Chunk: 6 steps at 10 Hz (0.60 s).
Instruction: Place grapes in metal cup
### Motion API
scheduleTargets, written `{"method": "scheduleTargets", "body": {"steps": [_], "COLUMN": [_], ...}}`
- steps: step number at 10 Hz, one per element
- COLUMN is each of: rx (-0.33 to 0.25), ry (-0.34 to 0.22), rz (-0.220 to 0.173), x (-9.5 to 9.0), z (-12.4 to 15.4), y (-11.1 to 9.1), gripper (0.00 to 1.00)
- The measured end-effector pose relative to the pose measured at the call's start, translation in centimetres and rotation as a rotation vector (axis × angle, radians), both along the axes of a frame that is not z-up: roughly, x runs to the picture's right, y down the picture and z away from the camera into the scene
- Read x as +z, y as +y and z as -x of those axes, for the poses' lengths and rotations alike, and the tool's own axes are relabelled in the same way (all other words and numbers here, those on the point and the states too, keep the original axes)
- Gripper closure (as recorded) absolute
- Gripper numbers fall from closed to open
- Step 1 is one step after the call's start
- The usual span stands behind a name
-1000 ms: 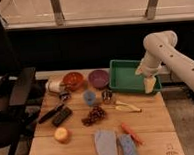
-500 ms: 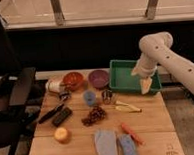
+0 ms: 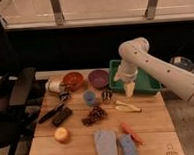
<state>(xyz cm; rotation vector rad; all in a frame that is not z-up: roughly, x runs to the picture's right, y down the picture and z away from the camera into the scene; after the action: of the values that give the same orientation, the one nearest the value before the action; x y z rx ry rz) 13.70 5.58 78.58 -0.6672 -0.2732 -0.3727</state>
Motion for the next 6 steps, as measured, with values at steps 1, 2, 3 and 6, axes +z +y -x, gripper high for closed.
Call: {"method": "scheduleTargets", "body": {"steps": [1,2,3,6], "rx": [-0.023,-0.054,-0.070,-0.068], "ry": [-0.055,-0.102,-0.123,-0.121], "rz": [-0.005,-0.019,-0.027,-0.028], "x": [-0.3,-0.9,-1.1,-1.2], "z": [2.0,3.5,4.2,4.0], "y": [0.3,0.5,0.7,0.7], "gripper": [0.26,0.26,0.26,0.26]}}
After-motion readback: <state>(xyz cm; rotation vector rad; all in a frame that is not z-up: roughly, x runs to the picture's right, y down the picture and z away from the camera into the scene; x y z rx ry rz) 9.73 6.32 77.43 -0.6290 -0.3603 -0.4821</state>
